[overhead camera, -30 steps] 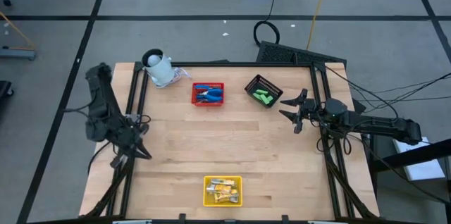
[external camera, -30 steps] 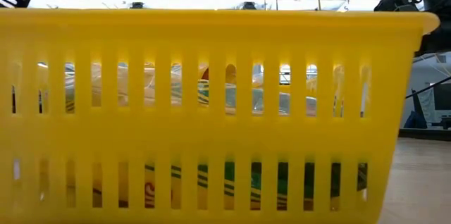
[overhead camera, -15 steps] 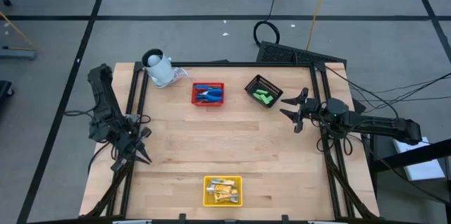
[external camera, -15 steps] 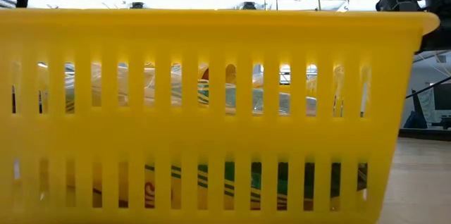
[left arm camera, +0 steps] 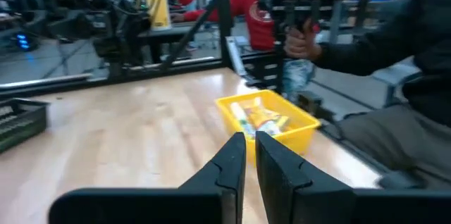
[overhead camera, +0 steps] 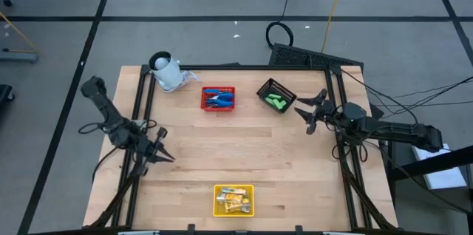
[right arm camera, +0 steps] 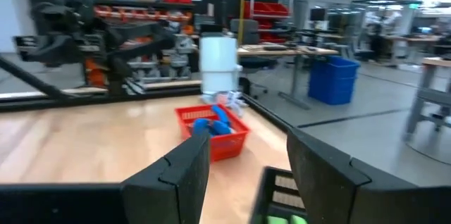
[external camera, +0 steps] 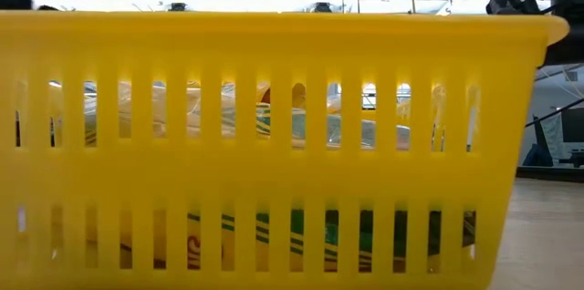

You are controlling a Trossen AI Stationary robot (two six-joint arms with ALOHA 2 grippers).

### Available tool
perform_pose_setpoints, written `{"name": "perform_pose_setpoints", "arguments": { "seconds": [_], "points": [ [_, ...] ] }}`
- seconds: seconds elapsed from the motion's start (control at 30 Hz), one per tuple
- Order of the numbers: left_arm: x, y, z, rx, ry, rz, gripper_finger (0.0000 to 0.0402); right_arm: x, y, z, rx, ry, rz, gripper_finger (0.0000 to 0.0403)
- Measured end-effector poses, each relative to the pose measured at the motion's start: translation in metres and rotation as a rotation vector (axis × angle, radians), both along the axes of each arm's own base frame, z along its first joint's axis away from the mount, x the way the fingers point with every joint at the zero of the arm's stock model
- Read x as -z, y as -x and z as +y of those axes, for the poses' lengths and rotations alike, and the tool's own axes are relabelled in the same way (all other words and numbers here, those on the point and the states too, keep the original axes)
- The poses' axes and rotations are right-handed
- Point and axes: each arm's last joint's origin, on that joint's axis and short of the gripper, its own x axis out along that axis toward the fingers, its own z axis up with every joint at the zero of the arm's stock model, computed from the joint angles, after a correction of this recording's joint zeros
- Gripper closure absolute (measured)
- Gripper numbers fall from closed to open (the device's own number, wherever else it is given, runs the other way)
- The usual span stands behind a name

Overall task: Pick & Place School Supplies
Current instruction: Return to Home Position

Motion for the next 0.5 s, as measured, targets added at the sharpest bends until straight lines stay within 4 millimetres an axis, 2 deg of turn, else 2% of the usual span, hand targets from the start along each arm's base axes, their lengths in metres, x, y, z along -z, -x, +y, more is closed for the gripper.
{"name": "perform_pose_setpoints", "arguments": {
  "seconds": [0.23, 0.5],
  "points": [
    [0.001, -0.014, 0.017, -0.101, -0.048, 0.001, 0.0364, 0.001, 0.0, -0.008, 0.064, -0.001, 0.016, 0.022],
    [0.004, -0.025, 0.041, -0.135, -0.06, 0.021, 0.0364, 0.003, -0.006, -0.005, -0.231, -0.06, 0.011, 0.022]
  ]
}}
